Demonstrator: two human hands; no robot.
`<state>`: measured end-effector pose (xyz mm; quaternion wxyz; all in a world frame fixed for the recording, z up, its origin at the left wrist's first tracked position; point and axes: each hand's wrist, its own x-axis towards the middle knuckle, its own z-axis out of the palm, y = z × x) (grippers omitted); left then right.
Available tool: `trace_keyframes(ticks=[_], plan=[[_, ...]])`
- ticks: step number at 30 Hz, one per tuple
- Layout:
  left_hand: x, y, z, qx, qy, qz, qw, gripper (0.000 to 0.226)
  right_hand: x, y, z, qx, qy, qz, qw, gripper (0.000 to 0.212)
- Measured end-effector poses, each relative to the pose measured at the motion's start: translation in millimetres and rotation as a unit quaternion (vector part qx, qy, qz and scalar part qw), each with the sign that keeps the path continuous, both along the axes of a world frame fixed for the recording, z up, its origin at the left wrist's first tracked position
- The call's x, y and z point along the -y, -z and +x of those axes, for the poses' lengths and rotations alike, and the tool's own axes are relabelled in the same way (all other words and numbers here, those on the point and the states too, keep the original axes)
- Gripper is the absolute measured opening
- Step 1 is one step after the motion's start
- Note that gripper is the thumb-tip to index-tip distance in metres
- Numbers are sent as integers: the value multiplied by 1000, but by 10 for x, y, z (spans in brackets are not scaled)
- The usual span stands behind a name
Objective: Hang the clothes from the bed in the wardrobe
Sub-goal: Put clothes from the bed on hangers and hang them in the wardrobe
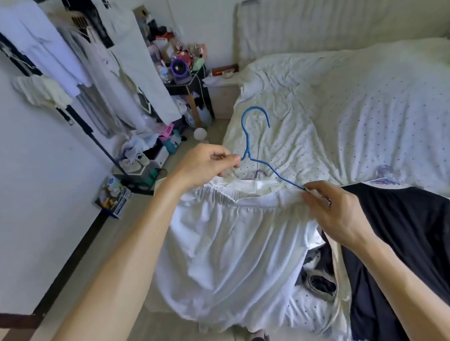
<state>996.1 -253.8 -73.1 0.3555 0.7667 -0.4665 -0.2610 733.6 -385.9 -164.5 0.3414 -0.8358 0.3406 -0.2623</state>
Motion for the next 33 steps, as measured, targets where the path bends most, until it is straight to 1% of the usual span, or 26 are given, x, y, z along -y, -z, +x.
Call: trace_keyframes(ticks=[2,5,10,14,16,18,20,22,24,26,27,29,31,33], plan=[[381,178,300,-13,12,6,1000,25,312,163,282,-19,22,5,1000,14],[1053,623,832,-13,9,27,1000,26,876,514,772,-59,38,-16,997,17],[2137,1629,1731,-57,-8,79,995,27,1821,1205,1661,-162,71,23,984,19],[2742,2473,2225,-54,-26,129,990,29,2353,1772,2225,-247,77,56,964,24],[2945,2929,2404,-14,-39,156,987,33,2494,2067,2429,-266,85,55,959,25],[3071,3354,2533,72,-53,173,981,36,2550,2381,2589,-280,91,29,955,27],[3155,3758,2640,166,-65,159,971,36,2541,2707,2686,-304,86,-7,949,39],[3247,4188,2700,217,-56,161,961,36,2471,2992,2718,-379,34,17,924,55],[3298,4648,2667,231,-33,201,951,34,2315,3312,2647,-457,-32,76,885,68],[3231,5070,2531,231,-5,255,939,35,2133,3550,2551,-492,-63,130,859,80],[3164,5257,2452,238,8,273,932,40,2058,3643,2510,-497,-67,152,852,82],[3048,5515,2338,259,0,276,926,47,2000,3780,2461,-501,-67,167,846,76],[3033,5593,2322,254,-6,293,922,50,2032,3852,2443,-503,-66,159,847,73],[3077,5553,2355,235,29,335,912,51,2056,3866,2439,-503,-68,162,846,73]])
